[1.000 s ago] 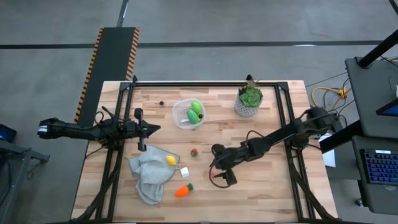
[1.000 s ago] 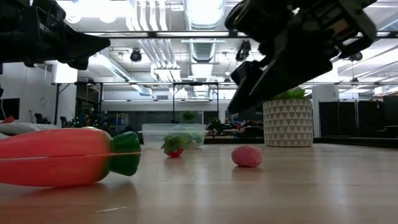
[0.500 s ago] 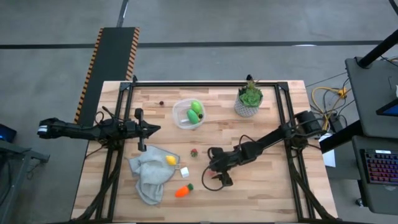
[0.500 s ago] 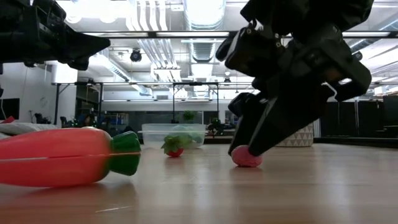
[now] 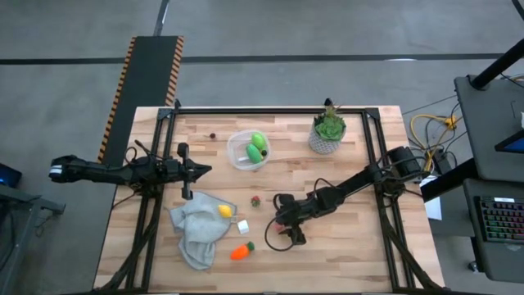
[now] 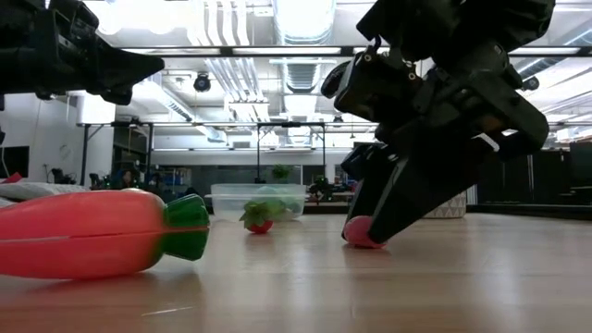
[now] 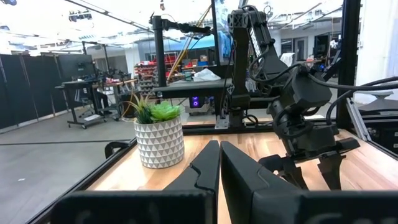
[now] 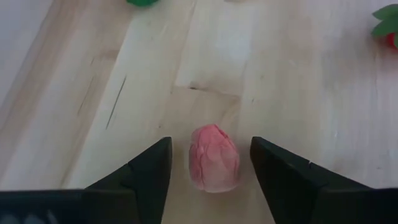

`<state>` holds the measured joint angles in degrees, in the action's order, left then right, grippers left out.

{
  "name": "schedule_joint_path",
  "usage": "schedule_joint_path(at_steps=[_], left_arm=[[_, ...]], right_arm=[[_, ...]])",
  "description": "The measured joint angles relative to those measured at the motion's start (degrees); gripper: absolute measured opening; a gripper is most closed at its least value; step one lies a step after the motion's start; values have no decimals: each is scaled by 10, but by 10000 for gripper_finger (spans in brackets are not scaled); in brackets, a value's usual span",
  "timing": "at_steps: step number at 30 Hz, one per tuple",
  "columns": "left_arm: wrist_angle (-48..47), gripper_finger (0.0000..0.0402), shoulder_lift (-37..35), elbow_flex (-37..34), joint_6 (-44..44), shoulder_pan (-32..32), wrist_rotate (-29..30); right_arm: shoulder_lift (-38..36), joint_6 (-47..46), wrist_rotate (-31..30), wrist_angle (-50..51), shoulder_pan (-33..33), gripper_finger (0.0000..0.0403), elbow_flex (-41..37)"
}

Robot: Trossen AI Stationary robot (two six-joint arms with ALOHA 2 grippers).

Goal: Pick and placing Produce into tupperware
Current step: Put the pink peach into the transparent bin

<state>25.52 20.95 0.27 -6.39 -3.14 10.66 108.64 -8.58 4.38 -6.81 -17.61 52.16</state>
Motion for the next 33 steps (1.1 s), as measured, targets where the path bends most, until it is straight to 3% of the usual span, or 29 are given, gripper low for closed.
schedule_joint_path(at_steps=[18, 33], left_arm=[[1, 0, -1, 0, 0, 0, 0], [1, 0, -1, 0, 0, 0, 0]], right_arm=[[-2, 25, 1, 7, 0, 59, 4], [0, 182, 7, 50, 11, 53, 137]])
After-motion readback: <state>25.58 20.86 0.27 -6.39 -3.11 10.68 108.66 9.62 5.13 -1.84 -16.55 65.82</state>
